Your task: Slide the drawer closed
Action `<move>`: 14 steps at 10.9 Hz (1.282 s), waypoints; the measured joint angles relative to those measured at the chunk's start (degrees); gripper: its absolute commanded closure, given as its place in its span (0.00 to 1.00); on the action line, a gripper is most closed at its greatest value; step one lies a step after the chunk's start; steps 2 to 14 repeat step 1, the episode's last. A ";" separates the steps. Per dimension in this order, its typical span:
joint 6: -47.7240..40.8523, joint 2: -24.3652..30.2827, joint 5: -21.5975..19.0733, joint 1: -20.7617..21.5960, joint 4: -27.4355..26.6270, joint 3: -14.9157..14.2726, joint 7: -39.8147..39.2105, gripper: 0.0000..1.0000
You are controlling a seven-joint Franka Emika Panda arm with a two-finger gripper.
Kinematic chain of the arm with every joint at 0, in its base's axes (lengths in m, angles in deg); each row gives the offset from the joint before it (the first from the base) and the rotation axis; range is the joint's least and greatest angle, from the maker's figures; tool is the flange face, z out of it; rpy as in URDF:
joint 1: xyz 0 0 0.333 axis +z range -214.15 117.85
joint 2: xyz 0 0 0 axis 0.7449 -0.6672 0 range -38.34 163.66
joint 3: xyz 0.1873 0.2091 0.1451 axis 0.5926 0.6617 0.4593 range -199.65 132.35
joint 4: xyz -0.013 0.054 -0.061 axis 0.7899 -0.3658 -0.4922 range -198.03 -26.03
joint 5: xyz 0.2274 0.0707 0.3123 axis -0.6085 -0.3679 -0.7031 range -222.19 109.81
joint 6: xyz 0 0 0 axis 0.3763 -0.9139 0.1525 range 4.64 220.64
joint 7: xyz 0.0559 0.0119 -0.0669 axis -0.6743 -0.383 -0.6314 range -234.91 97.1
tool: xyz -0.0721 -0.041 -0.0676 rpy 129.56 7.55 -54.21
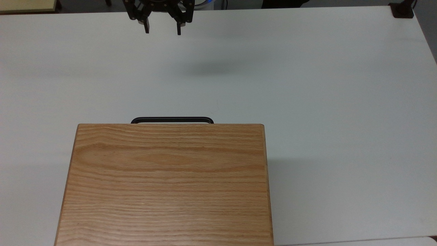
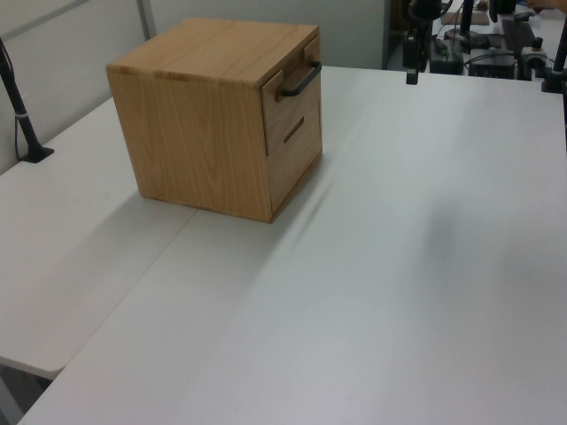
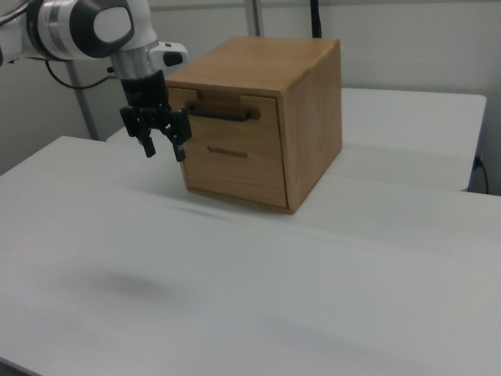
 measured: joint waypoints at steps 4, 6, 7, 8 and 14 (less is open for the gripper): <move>0.00 0.00 0.00 -0.05 0.00 -0.04 0.01 0.00; 0.00 0.00 0.00 -0.05 0.00 -0.04 0.01 0.00; 0.00 0.00 0.00 -0.05 0.00 -0.04 0.01 0.00; 0.00 0.00 0.00 -0.05 0.00 -0.04 0.01 0.00; 0.00 0.00 0.00 -0.05 0.00 -0.04 0.01 0.00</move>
